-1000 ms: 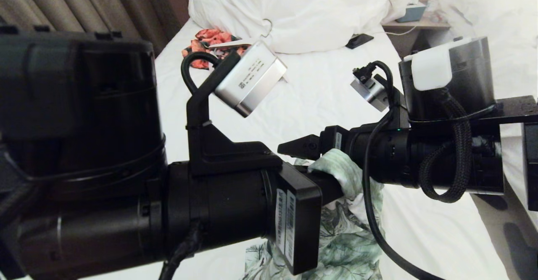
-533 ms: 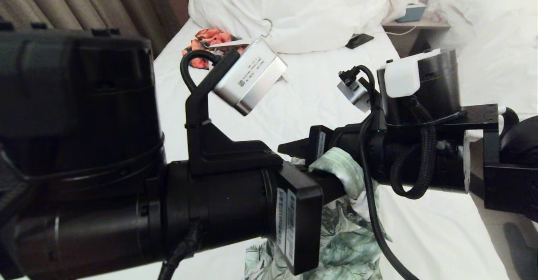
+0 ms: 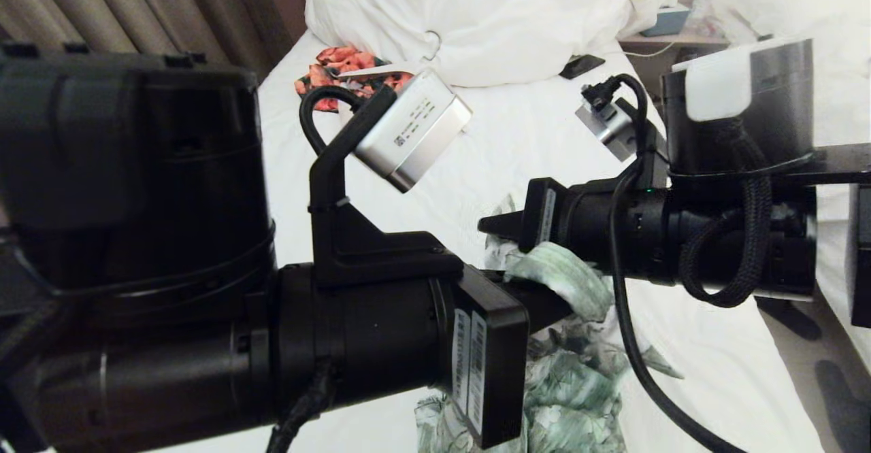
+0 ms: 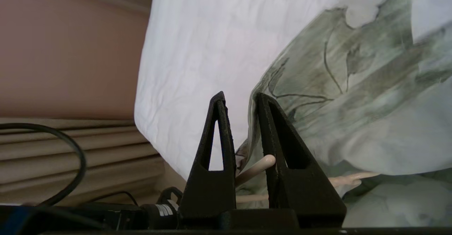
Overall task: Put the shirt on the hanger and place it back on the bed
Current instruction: Take the clothes hanger out of the clothes
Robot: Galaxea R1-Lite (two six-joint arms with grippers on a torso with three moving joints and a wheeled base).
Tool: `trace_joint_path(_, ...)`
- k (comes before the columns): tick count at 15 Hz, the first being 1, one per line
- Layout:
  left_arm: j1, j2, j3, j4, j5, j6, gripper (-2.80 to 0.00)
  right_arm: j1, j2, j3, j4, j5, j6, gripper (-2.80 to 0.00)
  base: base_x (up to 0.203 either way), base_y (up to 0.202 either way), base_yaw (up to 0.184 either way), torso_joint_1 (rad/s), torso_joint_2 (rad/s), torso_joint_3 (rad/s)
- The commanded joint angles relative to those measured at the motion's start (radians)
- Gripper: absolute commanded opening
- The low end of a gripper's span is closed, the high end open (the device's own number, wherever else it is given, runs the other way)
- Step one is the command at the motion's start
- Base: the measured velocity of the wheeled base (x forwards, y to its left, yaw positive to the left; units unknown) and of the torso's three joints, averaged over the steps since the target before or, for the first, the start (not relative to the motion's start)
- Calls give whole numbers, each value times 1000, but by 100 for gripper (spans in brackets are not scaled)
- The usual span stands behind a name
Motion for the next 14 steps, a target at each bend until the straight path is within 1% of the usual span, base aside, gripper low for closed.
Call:
trace_joint_path(1,3,2,-1,-1,6,-2,-280,-21,-42,-1,0,0,3,-280,0,0,0,0,0,0)
trace_joint_path(3,3,5,-5,-3,31,0,-280,-60,-67,-1,2,2,5,-280,0,0,0,0,0,0)
trace_joint_path(5,4,19,-37,-2,60,-2,-280,-79,-92,2,5,4,53,-280,0,0,0,0,0,0)
trace_joint_path(8,19,67,-100,-3,133,1,-280,-87,-102,11,53,7,78,-280,0,0,0,0,0,0)
trace_joint_path(10,56,99,-141,-29,202,4,-280,-103,-108,11,93,10,77,-280,0,0,0,0,0,0)
trace_joint_path(12,81,98,-141,-60,207,8,-280,-126,-124,11,103,14,77,-280,0,0,0,0,0,0)
trace_joint_path(14,103,71,-143,-60,207,11,-280,-154,-126,11,140,17,72,-280,0,0,0,0,0,0)
